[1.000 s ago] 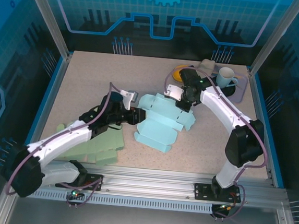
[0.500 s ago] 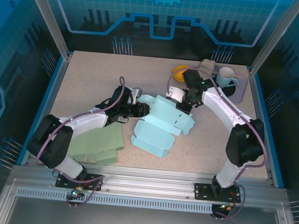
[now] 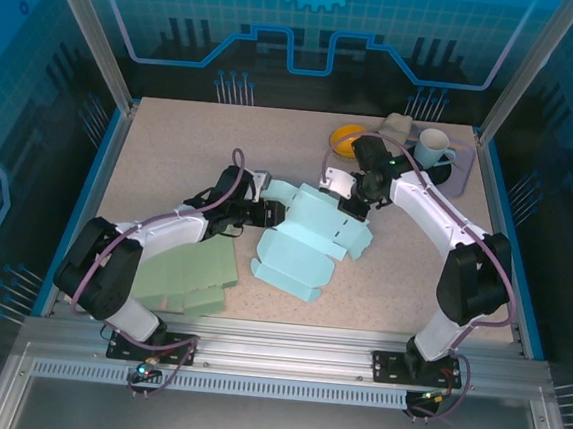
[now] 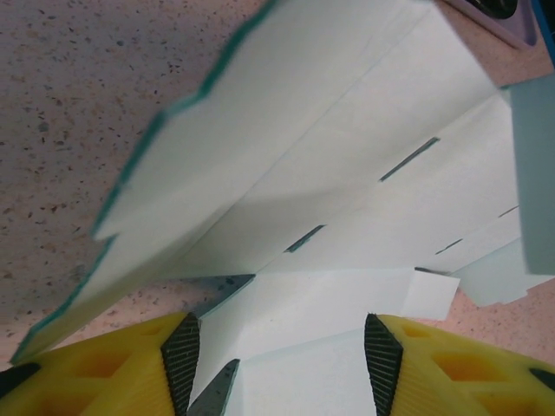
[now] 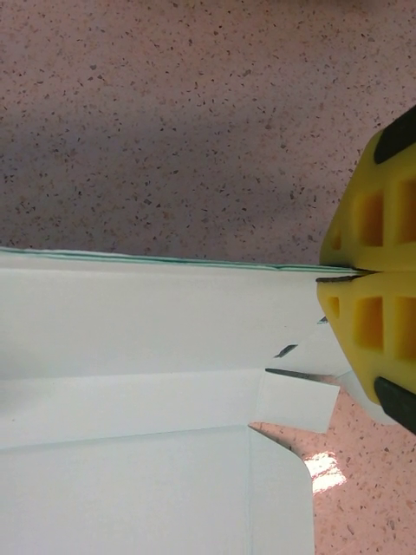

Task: Fold the paper box

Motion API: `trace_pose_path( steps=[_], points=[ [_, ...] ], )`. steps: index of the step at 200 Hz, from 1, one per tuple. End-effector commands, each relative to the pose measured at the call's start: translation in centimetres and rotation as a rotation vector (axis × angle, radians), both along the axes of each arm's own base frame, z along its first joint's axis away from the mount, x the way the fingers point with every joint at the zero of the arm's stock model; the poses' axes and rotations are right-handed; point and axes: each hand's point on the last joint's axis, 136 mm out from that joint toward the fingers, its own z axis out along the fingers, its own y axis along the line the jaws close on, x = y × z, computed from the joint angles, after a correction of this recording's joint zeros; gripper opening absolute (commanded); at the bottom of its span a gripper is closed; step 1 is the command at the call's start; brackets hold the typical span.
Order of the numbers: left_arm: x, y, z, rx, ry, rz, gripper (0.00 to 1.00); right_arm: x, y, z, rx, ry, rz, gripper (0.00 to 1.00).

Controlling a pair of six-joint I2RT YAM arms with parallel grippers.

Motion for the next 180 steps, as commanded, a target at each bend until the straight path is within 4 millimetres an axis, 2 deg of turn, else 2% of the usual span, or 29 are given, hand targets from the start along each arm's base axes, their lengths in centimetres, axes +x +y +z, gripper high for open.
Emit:
trace_pose_path(
  steps=[1, 50, 94, 125, 180],
  points=[
    [-0.5, 1.5, -1.2, 0.084, -0.002, -0.003, 0.57, -0.2, 0.1, 0.8, 0.037, -0.014, 0.007, 0.0],
    [-0.6, 1.4, -1.0, 0.08, -0.006, -0.005, 0.58, 0.0, 0.0, 0.9, 0.036, -0.02, -0.006, 0.0],
    [-1.3, -1.3, -1.2, -0.036, 0.043, -0.044, 0.57, 0.4, -0.1, 0.9, 0.032, -0.026, -0.031, 0.0],
    [-1.4, -3.2, -0.7, -0.071, 0.049, -0.065, 0.55, 0.5, -0.3, 0.7, 0.028, -0.028, -0.038, 0.0],
    [-1.2, -4.2, -3.0, -0.122, 0.114, -0.031, 0.54, 0.4, -0.1, 0.0, 0.037, -0.018, -0.032, 0.0]
  ],
)
